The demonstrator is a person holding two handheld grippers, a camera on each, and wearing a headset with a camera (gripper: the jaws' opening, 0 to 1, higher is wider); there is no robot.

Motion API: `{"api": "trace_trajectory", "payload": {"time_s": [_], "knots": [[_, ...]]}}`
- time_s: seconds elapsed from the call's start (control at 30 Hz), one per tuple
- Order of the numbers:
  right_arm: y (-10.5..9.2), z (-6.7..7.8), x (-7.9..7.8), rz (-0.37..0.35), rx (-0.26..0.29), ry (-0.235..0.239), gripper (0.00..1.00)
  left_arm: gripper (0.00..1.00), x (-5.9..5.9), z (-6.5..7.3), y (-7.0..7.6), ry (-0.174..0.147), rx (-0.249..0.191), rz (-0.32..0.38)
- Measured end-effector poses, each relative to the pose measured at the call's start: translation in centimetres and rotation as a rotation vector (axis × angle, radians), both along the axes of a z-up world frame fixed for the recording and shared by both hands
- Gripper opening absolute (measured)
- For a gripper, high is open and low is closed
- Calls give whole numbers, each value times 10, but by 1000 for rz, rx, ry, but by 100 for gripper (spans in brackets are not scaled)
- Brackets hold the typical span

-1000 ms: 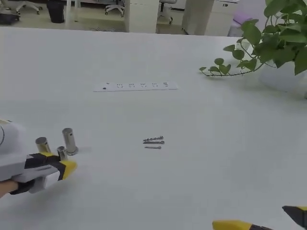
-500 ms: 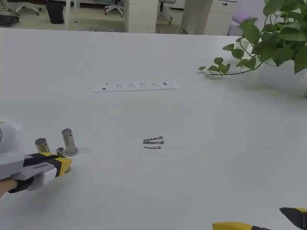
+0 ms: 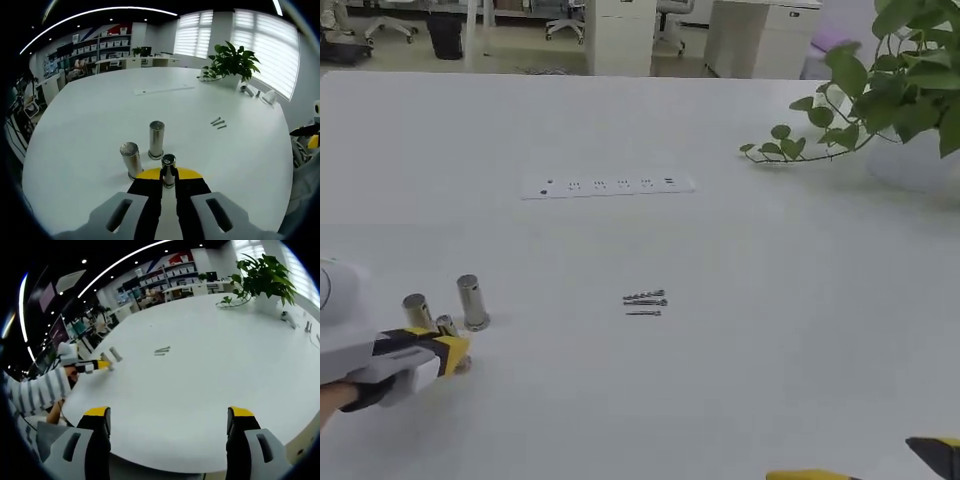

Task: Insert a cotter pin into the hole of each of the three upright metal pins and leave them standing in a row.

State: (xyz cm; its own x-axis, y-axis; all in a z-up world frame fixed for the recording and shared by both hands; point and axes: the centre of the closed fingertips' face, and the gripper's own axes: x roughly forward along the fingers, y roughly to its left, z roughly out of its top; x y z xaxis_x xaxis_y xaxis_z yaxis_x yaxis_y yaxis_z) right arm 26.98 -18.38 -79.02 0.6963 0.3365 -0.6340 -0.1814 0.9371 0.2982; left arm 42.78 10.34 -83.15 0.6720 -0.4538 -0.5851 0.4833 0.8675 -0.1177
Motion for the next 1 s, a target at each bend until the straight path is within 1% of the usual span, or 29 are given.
{"api": "trace_trajectory", "payload": {"time_s": [0.1, 0.17, 0.27, 0.3, 0.33, 0.37, 0.47, 0.53, 0.57, 0.6, 0.67, 0.73, 0.83, 1.0], "knots": [[2, 0, 0, 11, 3, -1, 98, 7, -2, 7, 3, 0, -13, 32], [4, -1, 0, 20, 5, -2, 98, 7, -5, 13, 5, -10, -15, 51], [6, 0, 1, 29, 9, -7, 98, 7, -11, 19, 5, -17, -13, 55], [7, 1, 2, 35, 13, -12, 98, 7, -15, 21, 8, -8, -9, 74], [8, 2, 2, 39, 15, -14, 98, 7, -17, 22, 10, -8, -7, 87], [8, 2, 3, 43, 17, -17, 98, 7, -22, 24, 11, -16, -3, 93], [9, 3, 3, 57, 18, -22, 97, 7, -33, 29, 13, -19, 1, 108], [9, 3, 3, 63, 17, -23, 97, 7, -40, 30, 13, -18, 4, 117], [10, 3, 3, 68, 18, -23, 97, 7, -44, 30, 14, -10, 3, 132], [10, 3, 3, 73, 21, -23, 97, 7, -48, 31, 14, -10, 2, 132], [10, 3, 3, 79, 21, -23, 97, 7, -54, 33, 13, -17, 0, 148], [11, 2, 2, 86, 20, -23, 97, 7, -58, 34, 12, -16, -5, 156], [11, 3, 2, 93, 21, -26, 97, 7, -65, 33, 10, 2, -15, 170], [9, 4, 1, 94, 17, -30, 96, 7, -72, 35, 7, -10, -16, 187]]}}
